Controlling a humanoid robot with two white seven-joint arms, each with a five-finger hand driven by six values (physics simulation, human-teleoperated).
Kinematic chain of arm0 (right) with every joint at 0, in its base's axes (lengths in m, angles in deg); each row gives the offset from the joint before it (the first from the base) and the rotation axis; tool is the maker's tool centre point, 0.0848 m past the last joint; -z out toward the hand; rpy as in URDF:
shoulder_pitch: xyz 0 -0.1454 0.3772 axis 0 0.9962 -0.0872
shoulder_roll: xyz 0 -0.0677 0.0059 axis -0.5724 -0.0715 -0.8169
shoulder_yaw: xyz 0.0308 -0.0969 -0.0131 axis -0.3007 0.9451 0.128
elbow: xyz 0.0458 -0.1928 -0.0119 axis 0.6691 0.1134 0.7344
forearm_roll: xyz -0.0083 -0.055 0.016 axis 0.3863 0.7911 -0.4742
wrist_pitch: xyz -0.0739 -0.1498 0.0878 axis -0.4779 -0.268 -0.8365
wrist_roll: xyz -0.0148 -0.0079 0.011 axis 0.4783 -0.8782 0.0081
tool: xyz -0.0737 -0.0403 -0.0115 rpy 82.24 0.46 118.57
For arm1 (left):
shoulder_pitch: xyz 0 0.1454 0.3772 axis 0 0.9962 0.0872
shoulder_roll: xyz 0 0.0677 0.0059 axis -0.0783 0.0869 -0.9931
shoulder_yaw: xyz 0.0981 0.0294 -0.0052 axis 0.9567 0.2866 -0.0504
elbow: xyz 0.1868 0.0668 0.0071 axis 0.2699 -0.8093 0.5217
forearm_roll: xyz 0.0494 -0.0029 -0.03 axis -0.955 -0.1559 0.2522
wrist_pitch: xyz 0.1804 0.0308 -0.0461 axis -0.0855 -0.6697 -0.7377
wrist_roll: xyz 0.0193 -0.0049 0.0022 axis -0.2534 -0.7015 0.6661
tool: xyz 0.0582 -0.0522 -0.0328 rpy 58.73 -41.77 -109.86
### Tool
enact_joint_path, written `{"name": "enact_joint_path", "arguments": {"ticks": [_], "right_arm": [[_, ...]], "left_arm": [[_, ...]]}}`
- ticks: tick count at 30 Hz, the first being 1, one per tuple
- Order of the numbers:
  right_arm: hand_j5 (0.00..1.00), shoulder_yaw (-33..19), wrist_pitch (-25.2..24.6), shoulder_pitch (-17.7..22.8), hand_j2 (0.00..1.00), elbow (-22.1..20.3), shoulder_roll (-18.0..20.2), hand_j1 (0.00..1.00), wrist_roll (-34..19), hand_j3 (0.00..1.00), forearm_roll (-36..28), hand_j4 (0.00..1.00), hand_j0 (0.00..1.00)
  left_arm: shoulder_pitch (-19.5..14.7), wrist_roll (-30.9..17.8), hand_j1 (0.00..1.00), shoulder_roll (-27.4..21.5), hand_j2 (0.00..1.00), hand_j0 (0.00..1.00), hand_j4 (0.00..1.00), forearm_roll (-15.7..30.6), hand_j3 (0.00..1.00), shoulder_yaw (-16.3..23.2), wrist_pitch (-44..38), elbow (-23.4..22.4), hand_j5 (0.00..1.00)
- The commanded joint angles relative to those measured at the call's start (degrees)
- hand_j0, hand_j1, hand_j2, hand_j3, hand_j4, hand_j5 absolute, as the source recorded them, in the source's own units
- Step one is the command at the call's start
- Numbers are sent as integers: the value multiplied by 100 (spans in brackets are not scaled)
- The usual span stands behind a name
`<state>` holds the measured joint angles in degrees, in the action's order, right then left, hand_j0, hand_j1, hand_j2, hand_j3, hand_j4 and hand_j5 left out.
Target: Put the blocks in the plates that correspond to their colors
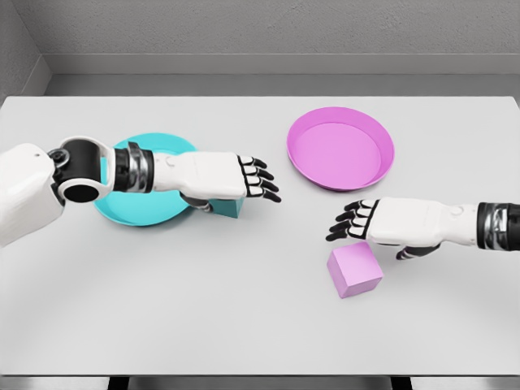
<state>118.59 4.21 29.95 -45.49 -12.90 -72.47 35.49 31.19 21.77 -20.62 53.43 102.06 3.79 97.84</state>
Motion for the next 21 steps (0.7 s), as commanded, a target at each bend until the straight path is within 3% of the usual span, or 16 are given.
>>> {"name": "enact_joint_path", "arguments": {"ticks": [1,15,17,19,21], "right_arm": [[100,21,-13,0,100,-4,-92,100,-6,100,-33,100,100],[100,188,-13,62,100,5,-162,100,-278,100,-24,100,100],[94,188,-13,70,94,5,-162,94,-351,94,-24,94,94],[72,188,-13,70,72,5,-162,72,-351,72,-24,72,72],[64,197,-13,79,64,5,-171,64,-351,64,-24,64,64]], "left_arm": [[0,3,100,3,100,100,100,47,100,36,-8,-36,100],[0,20,100,3,100,100,100,285,100,27,-8,-361,100],[-9,12,100,3,100,100,100,267,100,36,-8,-405,100],[-9,12,100,3,100,100,100,267,100,71,-8,-414,100],[-9,12,100,3,100,100,100,258,100,71,-8,-458,100]]}}
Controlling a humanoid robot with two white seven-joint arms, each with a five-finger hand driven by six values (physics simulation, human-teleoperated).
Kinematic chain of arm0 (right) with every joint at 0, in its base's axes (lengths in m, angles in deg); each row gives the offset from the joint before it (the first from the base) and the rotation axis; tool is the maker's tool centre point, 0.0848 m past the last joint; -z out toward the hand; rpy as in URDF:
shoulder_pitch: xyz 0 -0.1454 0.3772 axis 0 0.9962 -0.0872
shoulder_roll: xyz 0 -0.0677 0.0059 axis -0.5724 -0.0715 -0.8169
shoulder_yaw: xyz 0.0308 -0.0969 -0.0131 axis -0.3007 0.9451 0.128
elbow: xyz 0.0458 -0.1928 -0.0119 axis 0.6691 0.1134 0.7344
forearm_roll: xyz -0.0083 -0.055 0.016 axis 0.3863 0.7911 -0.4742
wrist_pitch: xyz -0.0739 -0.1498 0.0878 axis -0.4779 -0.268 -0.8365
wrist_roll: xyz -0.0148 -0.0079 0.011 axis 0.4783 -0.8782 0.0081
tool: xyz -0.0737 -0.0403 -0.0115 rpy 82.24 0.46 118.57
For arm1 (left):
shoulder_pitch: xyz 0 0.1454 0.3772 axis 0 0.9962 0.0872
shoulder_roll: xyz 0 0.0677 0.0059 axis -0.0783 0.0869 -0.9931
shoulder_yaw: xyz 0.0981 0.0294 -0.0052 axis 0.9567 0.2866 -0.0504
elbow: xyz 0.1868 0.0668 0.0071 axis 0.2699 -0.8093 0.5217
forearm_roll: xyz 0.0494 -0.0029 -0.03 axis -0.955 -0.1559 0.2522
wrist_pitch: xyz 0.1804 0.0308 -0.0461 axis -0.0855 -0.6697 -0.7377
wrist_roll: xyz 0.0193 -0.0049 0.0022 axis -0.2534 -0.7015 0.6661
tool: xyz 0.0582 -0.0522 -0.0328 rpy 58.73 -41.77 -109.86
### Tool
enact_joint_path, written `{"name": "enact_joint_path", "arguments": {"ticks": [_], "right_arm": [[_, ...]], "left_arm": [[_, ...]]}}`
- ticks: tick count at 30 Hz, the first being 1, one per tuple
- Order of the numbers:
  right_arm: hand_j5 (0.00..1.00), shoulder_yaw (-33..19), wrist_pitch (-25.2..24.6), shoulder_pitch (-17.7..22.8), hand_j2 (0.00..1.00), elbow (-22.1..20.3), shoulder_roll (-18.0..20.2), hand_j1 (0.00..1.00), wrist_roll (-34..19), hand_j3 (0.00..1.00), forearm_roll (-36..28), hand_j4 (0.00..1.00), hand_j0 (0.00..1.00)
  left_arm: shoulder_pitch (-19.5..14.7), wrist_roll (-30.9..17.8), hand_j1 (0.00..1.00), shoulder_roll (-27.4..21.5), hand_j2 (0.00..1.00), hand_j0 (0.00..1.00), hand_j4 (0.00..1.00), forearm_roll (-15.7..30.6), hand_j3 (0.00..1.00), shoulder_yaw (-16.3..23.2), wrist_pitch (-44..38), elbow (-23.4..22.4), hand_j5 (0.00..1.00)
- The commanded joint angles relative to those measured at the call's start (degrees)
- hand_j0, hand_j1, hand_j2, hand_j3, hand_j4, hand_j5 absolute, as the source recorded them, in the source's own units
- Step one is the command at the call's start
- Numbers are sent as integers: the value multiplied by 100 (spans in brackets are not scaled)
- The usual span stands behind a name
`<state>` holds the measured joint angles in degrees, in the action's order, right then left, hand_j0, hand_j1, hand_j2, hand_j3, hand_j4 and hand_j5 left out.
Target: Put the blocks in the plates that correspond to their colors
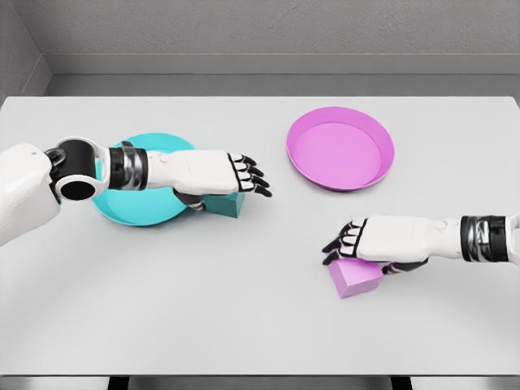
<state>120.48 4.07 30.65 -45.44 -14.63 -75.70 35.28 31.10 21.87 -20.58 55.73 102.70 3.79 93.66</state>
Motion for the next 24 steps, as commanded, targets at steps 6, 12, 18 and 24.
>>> {"name": "enact_joint_path", "arguments": {"ticks": [6,12,18,24], "right_arm": [[55,-1,1,-26,55,0,2,55,-28,55,-3,55,55],[53,-63,1,-62,53,0,2,53,-28,53,-12,53,53],[53,-106,1,-202,53,8,-16,53,-28,53,-82,53,53],[53,-353,1,-211,53,8,-51,53,-28,53,-82,53,53]], "left_arm": [[-35,2,100,16,100,100,100,2,100,25,-8,-269,100],[-44,-16,100,148,100,100,100,-148,100,95,-8,-330,100],[-167,-130,100,271,100,100,100,-148,100,218,-8,-506,100],[-229,-112,100,394,100,100,100,-139,100,218,-8,-770,100]]}}
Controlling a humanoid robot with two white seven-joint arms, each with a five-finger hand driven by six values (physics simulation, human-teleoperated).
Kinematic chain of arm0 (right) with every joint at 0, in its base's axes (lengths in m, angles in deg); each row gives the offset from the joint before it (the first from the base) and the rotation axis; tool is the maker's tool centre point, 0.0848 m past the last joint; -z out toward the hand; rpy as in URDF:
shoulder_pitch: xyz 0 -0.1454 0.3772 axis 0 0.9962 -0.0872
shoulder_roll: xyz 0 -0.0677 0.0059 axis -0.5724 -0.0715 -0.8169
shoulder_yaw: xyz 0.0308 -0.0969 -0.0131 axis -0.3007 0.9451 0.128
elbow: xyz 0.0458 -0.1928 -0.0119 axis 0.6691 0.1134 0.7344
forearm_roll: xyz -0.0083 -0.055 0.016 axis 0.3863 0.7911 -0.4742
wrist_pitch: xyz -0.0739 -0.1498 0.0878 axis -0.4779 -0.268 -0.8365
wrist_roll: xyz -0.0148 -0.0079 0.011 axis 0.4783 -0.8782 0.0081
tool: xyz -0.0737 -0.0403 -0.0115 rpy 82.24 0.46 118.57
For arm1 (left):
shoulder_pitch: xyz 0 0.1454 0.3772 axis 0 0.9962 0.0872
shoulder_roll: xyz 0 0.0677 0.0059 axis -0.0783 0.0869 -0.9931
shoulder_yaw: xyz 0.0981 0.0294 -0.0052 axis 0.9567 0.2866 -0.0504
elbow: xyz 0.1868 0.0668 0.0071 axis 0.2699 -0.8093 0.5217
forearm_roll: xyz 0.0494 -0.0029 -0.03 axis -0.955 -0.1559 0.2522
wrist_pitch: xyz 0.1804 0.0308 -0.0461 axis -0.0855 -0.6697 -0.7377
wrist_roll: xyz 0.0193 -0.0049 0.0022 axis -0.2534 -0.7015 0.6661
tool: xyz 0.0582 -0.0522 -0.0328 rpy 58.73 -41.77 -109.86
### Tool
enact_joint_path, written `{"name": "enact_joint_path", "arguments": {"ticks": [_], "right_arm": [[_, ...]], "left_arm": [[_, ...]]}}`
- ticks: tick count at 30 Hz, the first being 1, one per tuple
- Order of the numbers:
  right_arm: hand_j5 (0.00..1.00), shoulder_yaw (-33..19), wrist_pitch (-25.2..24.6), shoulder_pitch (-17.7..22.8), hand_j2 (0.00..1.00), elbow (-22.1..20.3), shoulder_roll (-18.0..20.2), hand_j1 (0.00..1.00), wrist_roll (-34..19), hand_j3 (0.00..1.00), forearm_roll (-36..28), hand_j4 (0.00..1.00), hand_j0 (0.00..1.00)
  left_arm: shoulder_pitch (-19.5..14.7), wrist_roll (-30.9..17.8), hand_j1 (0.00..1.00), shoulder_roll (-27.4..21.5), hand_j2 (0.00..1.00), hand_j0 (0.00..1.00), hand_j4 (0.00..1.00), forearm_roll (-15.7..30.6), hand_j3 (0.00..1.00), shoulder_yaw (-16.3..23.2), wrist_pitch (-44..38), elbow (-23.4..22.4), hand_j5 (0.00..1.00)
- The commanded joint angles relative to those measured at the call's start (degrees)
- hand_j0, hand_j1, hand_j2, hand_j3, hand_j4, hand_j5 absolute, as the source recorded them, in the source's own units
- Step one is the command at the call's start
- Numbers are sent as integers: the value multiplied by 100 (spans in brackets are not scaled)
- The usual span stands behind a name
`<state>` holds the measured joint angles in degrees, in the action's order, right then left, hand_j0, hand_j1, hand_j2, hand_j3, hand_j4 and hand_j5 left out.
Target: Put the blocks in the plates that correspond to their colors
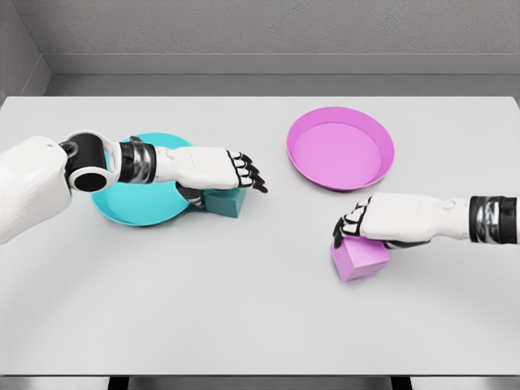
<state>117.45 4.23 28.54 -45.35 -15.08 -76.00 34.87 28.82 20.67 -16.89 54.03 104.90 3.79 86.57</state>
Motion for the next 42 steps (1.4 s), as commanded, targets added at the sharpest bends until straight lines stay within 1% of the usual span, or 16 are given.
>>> {"name": "enact_joint_path", "arguments": {"ticks": [1,3,10,11,12,13,17,22,26,28,31,33,37,38,40,42], "right_arm": [[53,-67,-15,-9,53,-1,3,53,3,53,-41,53,53],[53,-216,-15,-26,53,-1,3,53,3,53,-50,53,53],[54,-216,-15,-202,54,-1,-6,54,3,54,-85,54,54],[54,-216,-15,-211,54,-1,-6,54,3,54,-85,54,54],[54,-216,-15,-211,54,-1,-6,54,3,54,-85,54,54],[54,-225,-15,-220,54,-1,-6,54,3,54,-85,54,54],[54,-225,-15,-255,54,-1,-6,54,3,54,-235,54,54],[54,-225,-15,-343,54,-1,-15,54,3,54,-235,54,54],[54,-225,-439,-404,54,8,-32,54,3,54,-235,54,54],[54,-225,-702,-431,54,17,-32,54,3,54,-235,54,54],[54,-225,-1037,-448,54,25,-32,54,3,54,-235,54,54],[54,-225,-1309,-457,54,34,-32,54,3,54,-235,54,54],[54,-225,-1907,-510,54,34,-32,54,3,54,-226,54,54],[55,-225,-2039,-510,55,34,-32,55,3,55,-226,55,55],[55,-225,-2170,-571,55,34,-85,55,3,55,-226,55,55],[55,-216,-2346,-624,55,25,-85,55,3,55,-226,55,55]], "left_arm": [[-9,7,100,25,100,100,100,31,100,-2,-8,-105,100],[-18,7,100,34,100,100,100,31,100,-2,-8,-114,100],[-9,-11,100,78,100,100,100,75,100,-2,-8,-105,100],[-9,-37,99,78,99,99,99,75,99,-2,-8,-96,99],[-18,-142,92,78,92,92,92,84,92,-2,-8,-96,92],[-18,-177,91,78,91,91,91,84,91,-2,-8,-96,91],[-9,-265,79,78,79,79,79,84,79,15,-8,-70,79],[-18,-265,71,78,71,71,71,84,71,42,-8,-70,71],[-18,-257,66,95,66,66,66,75,66,42,-8,-70,66],[-18,-257,61,122,61,61,61,66,61,42,-8,-70,61],[-18,-257,59,131,59,59,59,66,59,7,-8,-43,59],[-9,-257,54,122,54,54,54,75,54,-46,-8,-17,54],[-9,-248,54,122,54,54,54,84,54,-99,-8,27,54],[-18,-248,54,122,54,54,54,84,54,-117,-8,115,54],[-9,-257,54,104,54,54,54,75,54,-301,-8,264,54],[-44,-257,54,87,54,54,54,75,54,-319,-8,379,54]]}}
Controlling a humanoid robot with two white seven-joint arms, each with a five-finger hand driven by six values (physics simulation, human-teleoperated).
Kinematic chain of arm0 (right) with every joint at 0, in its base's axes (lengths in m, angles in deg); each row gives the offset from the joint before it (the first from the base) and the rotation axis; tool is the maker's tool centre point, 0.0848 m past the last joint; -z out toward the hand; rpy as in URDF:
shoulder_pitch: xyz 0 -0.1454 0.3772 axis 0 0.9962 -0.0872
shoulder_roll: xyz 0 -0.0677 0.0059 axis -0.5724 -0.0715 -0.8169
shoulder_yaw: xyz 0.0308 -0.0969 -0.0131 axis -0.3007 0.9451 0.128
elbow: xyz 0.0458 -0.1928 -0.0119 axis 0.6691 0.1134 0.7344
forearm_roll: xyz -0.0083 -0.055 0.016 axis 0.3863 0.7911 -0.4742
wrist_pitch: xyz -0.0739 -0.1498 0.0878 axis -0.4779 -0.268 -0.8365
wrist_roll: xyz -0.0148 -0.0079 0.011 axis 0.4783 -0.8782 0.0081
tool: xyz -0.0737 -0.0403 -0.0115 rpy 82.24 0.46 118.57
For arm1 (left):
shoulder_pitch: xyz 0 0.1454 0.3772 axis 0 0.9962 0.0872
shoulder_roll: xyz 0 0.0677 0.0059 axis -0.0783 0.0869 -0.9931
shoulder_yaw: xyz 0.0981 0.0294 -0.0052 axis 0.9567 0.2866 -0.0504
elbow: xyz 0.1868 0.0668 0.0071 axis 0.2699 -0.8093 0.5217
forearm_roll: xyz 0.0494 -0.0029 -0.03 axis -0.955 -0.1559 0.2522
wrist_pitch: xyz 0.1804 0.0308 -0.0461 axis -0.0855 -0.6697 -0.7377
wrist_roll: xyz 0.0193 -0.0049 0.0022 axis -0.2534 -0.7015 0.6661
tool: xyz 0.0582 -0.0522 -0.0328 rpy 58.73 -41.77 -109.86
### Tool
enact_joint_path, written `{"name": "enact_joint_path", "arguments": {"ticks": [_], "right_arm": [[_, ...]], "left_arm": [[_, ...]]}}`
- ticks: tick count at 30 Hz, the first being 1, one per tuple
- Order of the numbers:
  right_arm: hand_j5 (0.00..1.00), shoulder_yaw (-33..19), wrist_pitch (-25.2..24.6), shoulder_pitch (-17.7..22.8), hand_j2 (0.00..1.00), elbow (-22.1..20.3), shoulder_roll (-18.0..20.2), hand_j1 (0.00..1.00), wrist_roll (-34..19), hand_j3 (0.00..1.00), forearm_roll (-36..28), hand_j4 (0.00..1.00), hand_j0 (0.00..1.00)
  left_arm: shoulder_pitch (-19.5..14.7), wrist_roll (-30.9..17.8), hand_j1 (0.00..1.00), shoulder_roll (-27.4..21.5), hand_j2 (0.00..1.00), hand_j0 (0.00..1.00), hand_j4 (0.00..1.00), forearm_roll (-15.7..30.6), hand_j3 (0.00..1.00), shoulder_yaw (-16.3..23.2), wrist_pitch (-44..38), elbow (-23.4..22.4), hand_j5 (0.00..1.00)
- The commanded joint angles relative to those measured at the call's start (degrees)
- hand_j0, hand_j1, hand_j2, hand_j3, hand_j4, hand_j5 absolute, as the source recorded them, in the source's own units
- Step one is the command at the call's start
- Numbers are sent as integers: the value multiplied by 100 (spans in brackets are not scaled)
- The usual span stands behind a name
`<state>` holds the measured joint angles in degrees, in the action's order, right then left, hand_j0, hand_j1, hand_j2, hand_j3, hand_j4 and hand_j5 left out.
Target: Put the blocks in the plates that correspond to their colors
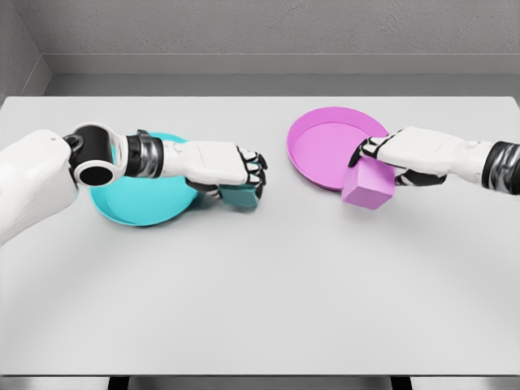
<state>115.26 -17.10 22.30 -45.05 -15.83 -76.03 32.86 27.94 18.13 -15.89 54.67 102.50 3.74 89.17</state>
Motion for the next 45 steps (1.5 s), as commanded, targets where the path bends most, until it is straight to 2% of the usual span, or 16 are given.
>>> {"name": "enact_joint_path", "arguments": {"ticks": [1,6,9,11,18,22,23,28,30,32,33,37,42,43,44,45], "right_arm": [[54,-6,-222,0,54,-4,-10,54,5,54,-25,54,54],[54,-6,-547,-44,54,22,-18,54,5,54,-16,54,54],[54,2,-837,-79,54,40,-27,54,5,54,-7,54,54],[55,3,-942,-140,55,83,-220,55,5,55,19,55,55],[55,29,-1312,-281,55,136,-352,55,5,55,28,55,55],[55,73,-1558,-404,55,224,-493,55,5,55,28,55,55],[55,73,-1567,-413,55,295,-519,55,5,55,28,55,55],[55,99,-1575,-527,55,576,-739,55,5,55,37,55,55],[55,117,-1584,-571,55,672,-862,55,5,55,46,55,55],[55,205,-1611,-668,55,901,-1020,55,5,55,72,55,55],[55,240,-1611,-712,55,998,-1064,55,5,55,72,55,55],[55,266,-1646,-791,55,1252,-1284,55,5,55,230,55,55],[55,354,-1769,-861,55,1411,-1337,55,5,55,248,55,55],[59,363,-1778,-879,59,1411,-1363,59,5,59,248,59,59],[82,363,-1847,-879,82,1411,-1372,82,5,82,239,82,82],[100,372,-2050,-879,100,1376,-1398,100,5,100,239,100,100]], "left_arm": [[0,-2,54,-30,54,54,54,11,54,-79,-3,154,54],[-106,-2,55,-197,55,55,55,29,55,-202,-3,171,55],[-132,-2,55,-504,55,55,55,38,55,-263,-3,250,55],[-106,-2,55,-742,55,55,55,64,55,-325,-3,382,55],[52,-2,55,-1471,55,55,55,29,55,-316,-3,321,55],[167,-2,56,-1498,56,56,56,-41,56,-316,-3,49,56],[167,-2,57,-1463,57,57,57,-41,57,-316,-3,-171,57],[167,-11,58,-1357,58,58,58,-147,58,-316,-3,-452,58],[167,-11,62,-1322,62,62,62,-147,62,-316,-3,-470,62],[167,-11,74,-1313,74,74,74,-147,74,-307,-3,-470,74],[167,-11,99,-1322,99,99,99,-147,99,-307,-3,-470,99],[167,-11,100,-1313,100,100,100,-156,100,-307,-3,-470,100],[158,-11,100,-1322,100,100,100,-217,100,-307,-3,-470,100],[158,-11,100,-1340,100,100,100,-208,100,-307,-3,-470,100],[149,-11,100,-1366,100,100,100,-191,100,-325,-3,-470,100],[149,-11,100,-1375,100,100,100,-164,100,-325,-3,-470,100]]}}
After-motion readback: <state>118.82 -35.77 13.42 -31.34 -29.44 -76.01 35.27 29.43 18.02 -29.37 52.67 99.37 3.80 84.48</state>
